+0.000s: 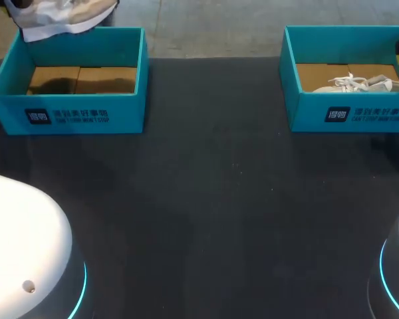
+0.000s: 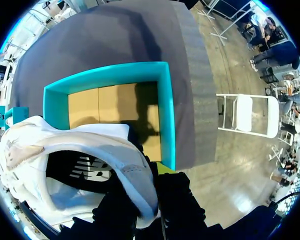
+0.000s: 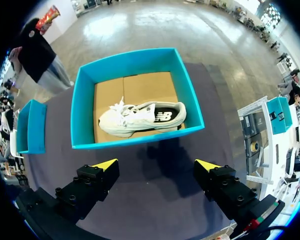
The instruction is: Take the shoe out of the shoebox, open the shoe tongue, remove and reinsert the insole, then place the shoe into the shoebox
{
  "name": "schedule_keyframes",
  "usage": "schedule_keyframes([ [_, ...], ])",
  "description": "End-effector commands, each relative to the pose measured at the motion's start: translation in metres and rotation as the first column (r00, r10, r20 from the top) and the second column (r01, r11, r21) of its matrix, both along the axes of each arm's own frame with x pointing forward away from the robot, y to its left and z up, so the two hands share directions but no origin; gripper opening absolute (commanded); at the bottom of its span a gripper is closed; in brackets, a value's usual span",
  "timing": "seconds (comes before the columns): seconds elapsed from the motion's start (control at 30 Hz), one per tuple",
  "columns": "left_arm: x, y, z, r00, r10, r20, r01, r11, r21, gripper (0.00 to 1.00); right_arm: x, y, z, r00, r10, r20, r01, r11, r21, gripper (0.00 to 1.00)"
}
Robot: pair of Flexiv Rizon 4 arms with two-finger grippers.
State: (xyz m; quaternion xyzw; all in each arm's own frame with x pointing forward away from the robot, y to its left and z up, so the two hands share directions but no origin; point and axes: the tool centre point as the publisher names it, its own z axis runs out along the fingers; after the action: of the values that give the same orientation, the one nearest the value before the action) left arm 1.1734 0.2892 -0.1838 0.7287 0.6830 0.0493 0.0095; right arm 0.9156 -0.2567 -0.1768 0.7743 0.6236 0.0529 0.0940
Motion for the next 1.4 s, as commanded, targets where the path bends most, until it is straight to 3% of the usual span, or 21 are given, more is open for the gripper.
schedule_keyframes([
  [0.03, -0.003, 0.0, 0.001, 1.0, -0.001, 0.007, 0.001, 1.0, -0.001, 0.0, -0.001, 0.0, 0.0, 1.0, -0.001, 0.002, 0.001, 1.0, -0.001, 1.0],
  [0.43, -0.008, -0.003, 0.002, 1.0, -0.007, 0.017, 0.006, 1.0, 0.01, 0.0, -0.001, 0.0, 0.0, 1.0, -0.001, 0.002, 0.001, 1.0, -0.001, 1.0],
  [0.9, -0.095, -0.029, 0.023, 0.999, 0.045, 0.025, -0.046, 0.998, 0.051, 0.0, -0.001, 0.0, 0.0, 1.0, -0.001, 0.002, 0.001, 1.0, -0.001, 1.0],
  [1.3, -0.148, -0.064, 0.03, 0.993, 0.115, 0.009, -0.115, 0.992, 0.054, 0.0, -0.001, 0.0, 0.0, 1.0, -0.001, 0.002, 0.001, 1.0, -0.001, 1.0],
  [1.4, -0.16, -0.077, 0.031, 0.992, 0.128, 0.023, -0.13, 0.986, 0.102, 0.0, -0.001, 0.0, 0.0, 1.0, -0.001, 0.002, 0.001, 1.0, -0.001, 1.0],
])
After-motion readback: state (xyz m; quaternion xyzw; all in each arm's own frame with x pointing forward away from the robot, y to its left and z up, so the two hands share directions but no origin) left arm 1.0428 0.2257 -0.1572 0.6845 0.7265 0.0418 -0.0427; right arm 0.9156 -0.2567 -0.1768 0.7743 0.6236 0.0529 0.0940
